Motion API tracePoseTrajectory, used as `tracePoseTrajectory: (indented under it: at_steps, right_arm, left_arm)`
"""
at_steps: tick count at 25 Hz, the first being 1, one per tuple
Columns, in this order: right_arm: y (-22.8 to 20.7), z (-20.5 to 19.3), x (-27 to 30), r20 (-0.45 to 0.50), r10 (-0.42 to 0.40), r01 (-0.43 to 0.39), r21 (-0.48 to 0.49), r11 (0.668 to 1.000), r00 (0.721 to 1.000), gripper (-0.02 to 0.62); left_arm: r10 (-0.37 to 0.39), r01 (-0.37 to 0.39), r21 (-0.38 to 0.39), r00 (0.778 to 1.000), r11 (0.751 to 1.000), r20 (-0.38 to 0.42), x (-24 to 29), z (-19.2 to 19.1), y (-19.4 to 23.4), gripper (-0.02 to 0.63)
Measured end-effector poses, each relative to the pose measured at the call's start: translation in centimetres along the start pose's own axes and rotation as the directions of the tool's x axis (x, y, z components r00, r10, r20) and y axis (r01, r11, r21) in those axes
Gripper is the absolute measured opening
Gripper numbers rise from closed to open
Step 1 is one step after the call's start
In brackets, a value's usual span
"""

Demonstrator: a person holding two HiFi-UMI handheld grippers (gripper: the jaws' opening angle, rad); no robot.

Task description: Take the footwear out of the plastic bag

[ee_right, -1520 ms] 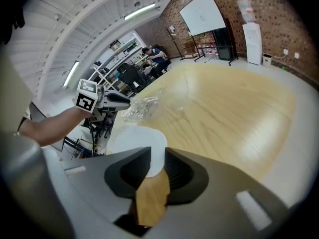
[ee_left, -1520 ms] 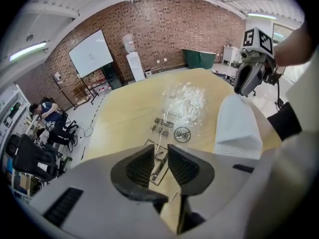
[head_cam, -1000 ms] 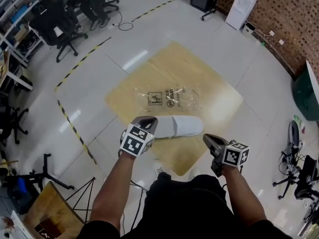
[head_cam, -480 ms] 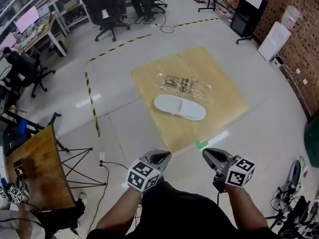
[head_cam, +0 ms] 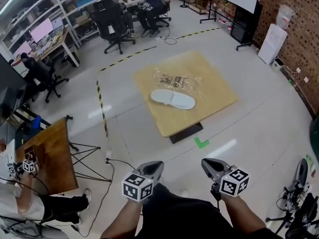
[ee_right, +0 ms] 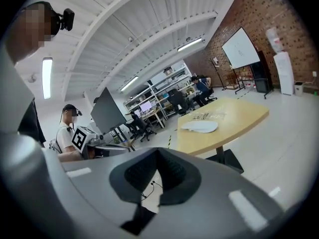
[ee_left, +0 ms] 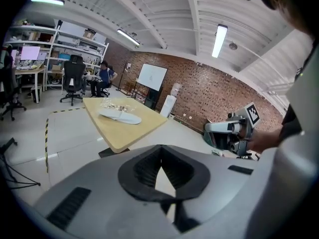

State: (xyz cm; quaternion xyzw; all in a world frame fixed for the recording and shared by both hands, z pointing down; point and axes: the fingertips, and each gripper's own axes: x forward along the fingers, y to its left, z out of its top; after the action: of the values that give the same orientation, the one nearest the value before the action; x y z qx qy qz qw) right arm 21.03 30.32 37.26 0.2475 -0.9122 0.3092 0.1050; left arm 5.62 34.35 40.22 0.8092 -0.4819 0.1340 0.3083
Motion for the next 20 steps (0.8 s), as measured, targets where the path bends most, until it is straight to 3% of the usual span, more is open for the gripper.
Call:
tracePoseTrajectory:
  at_steps: [8,14,20]
  right_arm:
    - [1.0,-0.1,-2.2,0.039,-0.039,0.039,0.005,0.999,0.998,0.0]
    - [2.6,0.9,-1.5,0.056,-0.098,0.099,0.0,0.995,0.994,0.0]
    - [4.4,0.8,1.8,0.056,-0.174,0.173,0.019,0.985,0.983,0.0]
  left_arm:
    - [0.006,-0.007,0.014,0.999,1.0,0.054,-2.6,2.7,-1.3,0.008]
    - [-0.026,0.026,0.049,1.0,0.998,0.0,-2.8,3.0,0.8,0.008]
    - [-0.09,0.092,0.144,0.996,0.985,-0.024,-4.3,5.3,4.0,0.008]
